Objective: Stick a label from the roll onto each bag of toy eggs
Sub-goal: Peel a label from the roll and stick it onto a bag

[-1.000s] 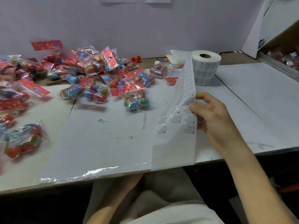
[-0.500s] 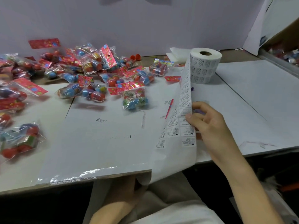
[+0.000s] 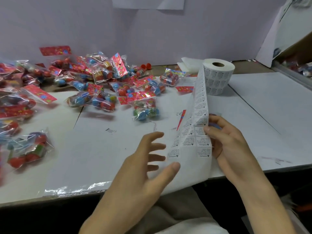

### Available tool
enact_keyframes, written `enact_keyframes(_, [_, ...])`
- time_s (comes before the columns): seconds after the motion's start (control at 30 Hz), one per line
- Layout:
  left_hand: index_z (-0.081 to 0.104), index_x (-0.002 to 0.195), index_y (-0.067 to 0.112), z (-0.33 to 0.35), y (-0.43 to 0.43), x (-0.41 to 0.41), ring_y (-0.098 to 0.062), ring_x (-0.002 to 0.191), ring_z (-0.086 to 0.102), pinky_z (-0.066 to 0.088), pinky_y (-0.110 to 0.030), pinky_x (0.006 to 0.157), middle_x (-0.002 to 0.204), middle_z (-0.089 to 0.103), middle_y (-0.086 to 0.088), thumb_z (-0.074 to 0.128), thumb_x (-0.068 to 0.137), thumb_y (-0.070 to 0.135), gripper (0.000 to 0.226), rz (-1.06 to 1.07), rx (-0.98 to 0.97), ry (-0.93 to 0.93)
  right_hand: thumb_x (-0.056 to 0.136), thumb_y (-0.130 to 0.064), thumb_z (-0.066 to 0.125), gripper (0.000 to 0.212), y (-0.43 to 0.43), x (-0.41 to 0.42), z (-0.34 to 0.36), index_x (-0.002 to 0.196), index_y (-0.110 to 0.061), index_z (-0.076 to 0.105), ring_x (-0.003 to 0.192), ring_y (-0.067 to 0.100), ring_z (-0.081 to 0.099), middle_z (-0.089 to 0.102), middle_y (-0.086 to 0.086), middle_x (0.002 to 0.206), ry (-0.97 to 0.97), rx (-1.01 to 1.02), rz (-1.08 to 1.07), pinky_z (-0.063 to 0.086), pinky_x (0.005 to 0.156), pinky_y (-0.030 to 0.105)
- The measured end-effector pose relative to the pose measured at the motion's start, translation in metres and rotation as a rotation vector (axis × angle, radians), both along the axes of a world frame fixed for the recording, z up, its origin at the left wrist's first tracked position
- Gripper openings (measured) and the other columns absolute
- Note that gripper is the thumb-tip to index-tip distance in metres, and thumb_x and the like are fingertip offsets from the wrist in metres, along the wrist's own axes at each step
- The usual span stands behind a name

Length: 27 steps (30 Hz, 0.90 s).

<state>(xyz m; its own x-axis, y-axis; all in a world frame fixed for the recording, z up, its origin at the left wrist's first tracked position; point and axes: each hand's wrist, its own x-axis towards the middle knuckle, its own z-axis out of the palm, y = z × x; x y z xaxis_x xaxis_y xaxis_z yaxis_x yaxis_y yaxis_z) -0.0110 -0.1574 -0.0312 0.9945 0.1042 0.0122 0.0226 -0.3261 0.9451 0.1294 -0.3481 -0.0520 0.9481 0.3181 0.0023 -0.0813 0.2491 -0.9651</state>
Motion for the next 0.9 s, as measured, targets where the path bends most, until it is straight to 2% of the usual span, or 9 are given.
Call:
enact_keyframes(0.1, [0.033, 0.129, 0.066, -0.004, -0.006, 0.030, 0.002, 0.092, 0.070, 0.061, -0.023, 0.076, 0.110, 0.064, 0.029, 0.070, 0.068, 0.078, 0.072, -0.023, 0.061, 0.105, 0.085, -0.022, 0.066, 0.022, 0.000, 0.000, 0.004, 0.106, -0.023, 0.073, 0.096, 0.024, 0.075, 0.075, 0.008, 0.109, -0.007, -0.008, -0.022, 0.060, 0.069, 0.028])
enact_keyframes(0.2, [0.041, 0.128, 0.061, -0.015, -0.006, 0.039, -0.008, 0.084, 0.073, 0.061, -0.026, 0.070, 0.105, 0.069, 0.015, 0.085, 0.071, 0.057, 0.072, -0.005, -0.091, 0.181, 0.085, -0.020, 0.064, 0.019, -0.001, 0.000, 0.004, 0.102, -0.023, 0.073, 0.094, 0.023, 0.074, 0.075, 0.010, 0.107, -0.019, 0.015, -0.040, 0.061, 0.071, 0.028])
enact_keyframes(0.37, [0.059, 0.123, 0.047, -0.028, -0.004, 0.040, -0.036, 0.093, 0.074, 0.062, -0.050, 0.087, 0.098, 0.077, -0.013, 0.087, 0.078, 0.006, 0.067, -0.013, -0.308, 0.149, 0.083, -0.025, 0.069, 0.022, 0.000, -0.002, -0.001, 0.105, -0.026, 0.069, 0.094, 0.017, 0.074, 0.076, 0.003, 0.109, -0.070, -0.027, -0.087, 0.058, 0.068, 0.023])
enact_keyframes(0.5, [0.062, 0.116, 0.049, -0.032, -0.009, 0.037, -0.051, 0.092, 0.067, 0.060, -0.059, 0.084, 0.095, 0.071, -0.029, 0.081, 0.070, 0.012, 0.063, 0.060, -0.369, 0.018, 0.085, -0.046, 0.076, 0.043, 0.004, -0.012, -0.002, 0.118, -0.032, 0.053, 0.110, -0.003, 0.063, 0.065, -0.018, 0.117, -0.510, -0.429, -0.387, 0.051, 0.080, 0.010])
enact_keyframes(0.6, [0.062, 0.117, 0.048, -0.032, -0.012, 0.036, -0.055, 0.091, 0.063, 0.055, -0.066, 0.081, 0.094, 0.066, -0.035, 0.079, 0.070, 0.013, 0.061, 0.078, -0.378, -0.025, 0.091, -0.034, 0.068, 0.028, 0.000, -0.024, -0.003, 0.116, -0.022, 0.064, 0.123, 0.006, 0.054, 0.060, -0.011, 0.127, -0.951, -0.598, -0.349, 0.041, 0.101, 0.014])
enact_keyframes(0.67, [0.062, 0.119, 0.046, -0.036, -0.012, 0.035, -0.049, 0.088, 0.067, 0.058, -0.061, 0.081, 0.090, 0.068, -0.033, 0.079, 0.073, 0.013, 0.059, 0.074, -0.368, -0.051, 0.088, -0.036, 0.068, 0.023, 0.001, -0.032, -0.004, 0.108, -0.026, 0.070, 0.131, 0.014, 0.050, 0.059, -0.013, 0.133, -1.033, -0.657, -0.211, 0.038, 0.109, 0.029])
enact_keyframes(0.77, [0.059, 0.125, 0.037, -0.041, -0.011, 0.033, -0.020, 0.065, 0.064, 0.054, -0.027, 0.065, 0.064, 0.064, -0.007, 0.081, 0.082, 0.006, 0.057, 0.048, -0.341, -0.109, 0.084, -0.045, 0.069, 0.027, 0.006, -0.036, -0.007, 0.107, -0.032, 0.072, 0.137, 0.014, 0.046, 0.058, -0.015, 0.136, -1.000, -0.738, -0.087, 0.036, 0.111, 0.040])
enact_keyframes(0.8, [0.058, 0.127, 0.036, -0.042, -0.011, 0.032, -0.018, 0.061, 0.058, 0.050, -0.023, 0.063, 0.060, 0.059, -0.002, 0.080, 0.084, 0.007, 0.056, 0.054, -0.333, -0.118, 0.083, -0.048, 0.069, 0.029, 0.007, -0.036, -0.007, 0.108, -0.033, 0.073, 0.137, 0.013, 0.046, 0.058, -0.016, 0.136, -0.985, -0.761, -0.077, 0.036, 0.111, 0.041])
enact_keyframes(0.9, [0.057, 0.127, 0.043, -0.044, -0.013, 0.032, -0.041, 0.071, 0.056, 0.052, -0.040, 0.068, 0.071, 0.062, -0.021, 0.076, 0.081, 0.017, 0.056, 0.074, -0.307, -0.127, 0.082, -0.051, 0.067, 0.031, 0.008, -0.035, -0.009, 0.107, -0.035, 0.074, 0.134, 0.010, 0.047, 0.059, -0.019, 0.133, -0.958, -0.798, -0.087, 0.036, 0.109, 0.039])
